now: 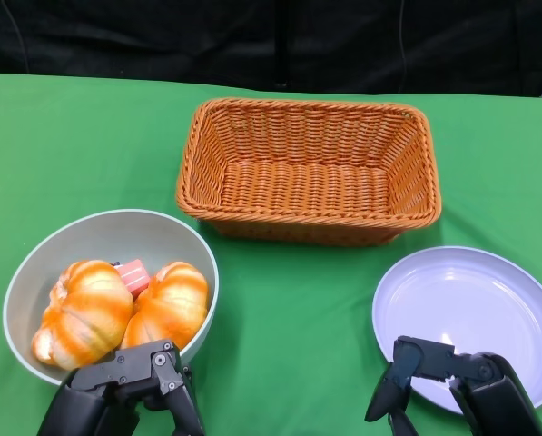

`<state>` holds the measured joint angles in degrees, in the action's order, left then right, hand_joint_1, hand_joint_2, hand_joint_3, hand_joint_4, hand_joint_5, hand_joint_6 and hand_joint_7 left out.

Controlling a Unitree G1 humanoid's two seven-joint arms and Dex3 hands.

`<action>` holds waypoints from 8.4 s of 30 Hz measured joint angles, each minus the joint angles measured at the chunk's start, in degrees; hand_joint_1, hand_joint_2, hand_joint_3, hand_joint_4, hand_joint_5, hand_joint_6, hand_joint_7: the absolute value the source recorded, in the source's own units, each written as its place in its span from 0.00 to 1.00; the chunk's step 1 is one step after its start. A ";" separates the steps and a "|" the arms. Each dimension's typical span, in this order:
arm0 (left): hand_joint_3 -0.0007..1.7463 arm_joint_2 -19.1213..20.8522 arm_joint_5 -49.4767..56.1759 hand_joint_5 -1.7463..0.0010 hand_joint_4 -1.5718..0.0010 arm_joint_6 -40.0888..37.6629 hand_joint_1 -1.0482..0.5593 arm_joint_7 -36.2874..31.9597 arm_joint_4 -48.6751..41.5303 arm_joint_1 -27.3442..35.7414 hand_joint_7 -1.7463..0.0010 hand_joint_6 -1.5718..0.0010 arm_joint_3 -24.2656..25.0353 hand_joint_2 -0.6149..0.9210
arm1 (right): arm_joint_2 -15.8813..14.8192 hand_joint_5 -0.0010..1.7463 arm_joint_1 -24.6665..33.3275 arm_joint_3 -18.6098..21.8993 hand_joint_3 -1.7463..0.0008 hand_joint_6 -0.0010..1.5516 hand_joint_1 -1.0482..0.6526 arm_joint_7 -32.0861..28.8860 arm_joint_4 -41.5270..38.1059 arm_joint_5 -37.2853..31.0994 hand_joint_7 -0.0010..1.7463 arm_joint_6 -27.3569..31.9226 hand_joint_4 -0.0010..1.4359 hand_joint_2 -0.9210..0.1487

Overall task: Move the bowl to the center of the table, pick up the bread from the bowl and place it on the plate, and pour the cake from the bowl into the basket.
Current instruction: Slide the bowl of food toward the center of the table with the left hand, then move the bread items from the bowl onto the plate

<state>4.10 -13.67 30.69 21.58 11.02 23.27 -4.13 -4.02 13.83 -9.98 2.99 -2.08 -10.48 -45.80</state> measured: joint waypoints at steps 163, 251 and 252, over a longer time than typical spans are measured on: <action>0.39 1.83 -17.03 0.99 0.98 -83.87 0.21 -6.34 -5.92 -30.84 0.98 0.97 11.27 1.00 | -3.21 0.64 -21.02 -14.28 1.00 0.14 0.30 -1.44 10.77 -41.11 0.38 32.26 0.05 0.04; 0.41 -3.79 -10.63 0.87 1.00 -79.52 0.20 -17.82 -2.11 -28.63 0.99 0.90 11.87 1.00 | -3.00 1.00 -22.80 -5.58 0.00 0.55 0.54 -15.28 5.42 -12.96 0.92 17.93 0.73 0.75; 0.41 -3.73 -10.61 0.87 1.00 -79.52 0.20 -17.81 -2.16 -28.63 0.99 0.90 11.89 1.00 | -3.38 1.00 -22.80 -3.88 0.00 0.56 0.55 -14.80 5.66 -11.72 0.91 17.94 0.73 0.75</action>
<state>0.37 -24.28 -48.83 3.76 8.86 -5.35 7.76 -7.39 -8.97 -13.86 -11.81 3.58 -22.21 -27.86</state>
